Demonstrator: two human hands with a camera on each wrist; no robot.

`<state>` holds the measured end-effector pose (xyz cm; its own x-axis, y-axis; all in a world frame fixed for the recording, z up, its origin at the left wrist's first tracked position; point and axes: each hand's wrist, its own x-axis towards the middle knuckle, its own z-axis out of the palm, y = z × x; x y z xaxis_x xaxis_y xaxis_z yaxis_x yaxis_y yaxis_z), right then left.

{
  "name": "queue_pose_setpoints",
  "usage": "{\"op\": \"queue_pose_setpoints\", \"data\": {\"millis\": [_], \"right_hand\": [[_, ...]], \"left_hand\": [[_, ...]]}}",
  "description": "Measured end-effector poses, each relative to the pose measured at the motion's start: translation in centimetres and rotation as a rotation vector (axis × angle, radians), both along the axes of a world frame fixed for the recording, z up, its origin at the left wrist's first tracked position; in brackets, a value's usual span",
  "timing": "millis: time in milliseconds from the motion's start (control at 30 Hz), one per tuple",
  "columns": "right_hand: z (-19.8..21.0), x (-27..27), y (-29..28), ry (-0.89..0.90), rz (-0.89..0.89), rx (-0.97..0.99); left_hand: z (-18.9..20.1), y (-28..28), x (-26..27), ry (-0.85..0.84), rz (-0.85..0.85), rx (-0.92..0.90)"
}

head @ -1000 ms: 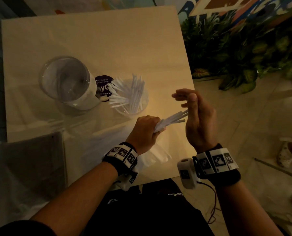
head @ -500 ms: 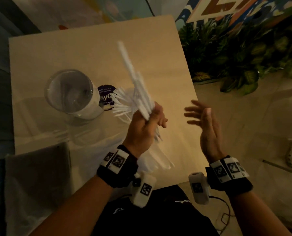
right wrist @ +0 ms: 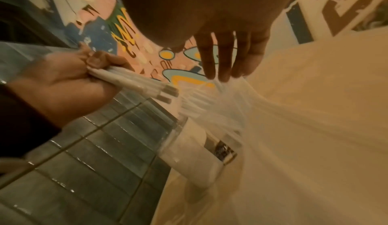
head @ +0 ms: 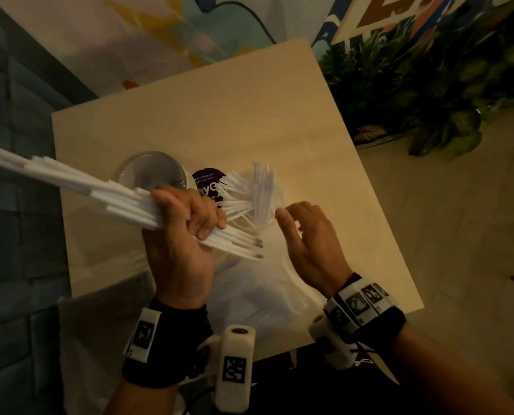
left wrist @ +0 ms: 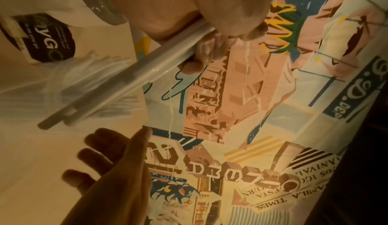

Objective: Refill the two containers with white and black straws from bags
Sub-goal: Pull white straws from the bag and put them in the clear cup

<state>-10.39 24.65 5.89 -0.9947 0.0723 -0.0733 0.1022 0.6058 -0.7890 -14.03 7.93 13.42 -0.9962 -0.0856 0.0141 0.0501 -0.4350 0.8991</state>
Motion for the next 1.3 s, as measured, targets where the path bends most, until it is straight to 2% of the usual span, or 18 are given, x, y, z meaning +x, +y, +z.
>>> {"op": "queue_pose_setpoints", "data": {"millis": [67, 133, 267, 333, 367, 533, 767, 1000, 1300], "right_hand": [[0.9, -0.4, 0.0, 0.068, 0.006, -0.061], [1.3, -0.4, -0.6, -0.025, 0.058, -0.319], [0.9, -0.6, -3.0, -0.528, -0.08, -1.112], [0.7, -0.8, -4.1, -0.724, -0.149, -1.378], [0.6, -0.9, -4.4, -0.776, -0.192, -1.451], [-0.8, -1.2, -5.4, -0.825, -0.337, -1.468], [-0.6, -1.5, -6.1, -0.853, -0.242, -1.519], [-1.2, -1.5, -6.2, -0.873, -0.313, -1.457], [-1.1, -1.4, -6.2, -0.876, -0.286, -1.421]], "left_hand": [[0.7, -0.2, 0.0, 0.02, 0.015, 0.005], [1.1, -0.3, 0.0, 0.033, 0.024, 0.004], [1.0, -0.2, 0.1, 0.02, 0.013, 0.001], [0.7, -0.1, 0.5, 0.012, 0.009, -0.042], [0.4, -0.1, 0.7, 0.004, 0.007, -0.063], [-1.0, -0.7, 1.3, -0.019, -0.019, -0.079], [-1.6, -0.4, 1.5, -0.025, -0.094, -0.147], [-2.2, -0.4, 1.5, -0.03, -0.094, -0.164], [-2.5, -0.2, 1.7, -0.026, -0.116, -0.196]]}}
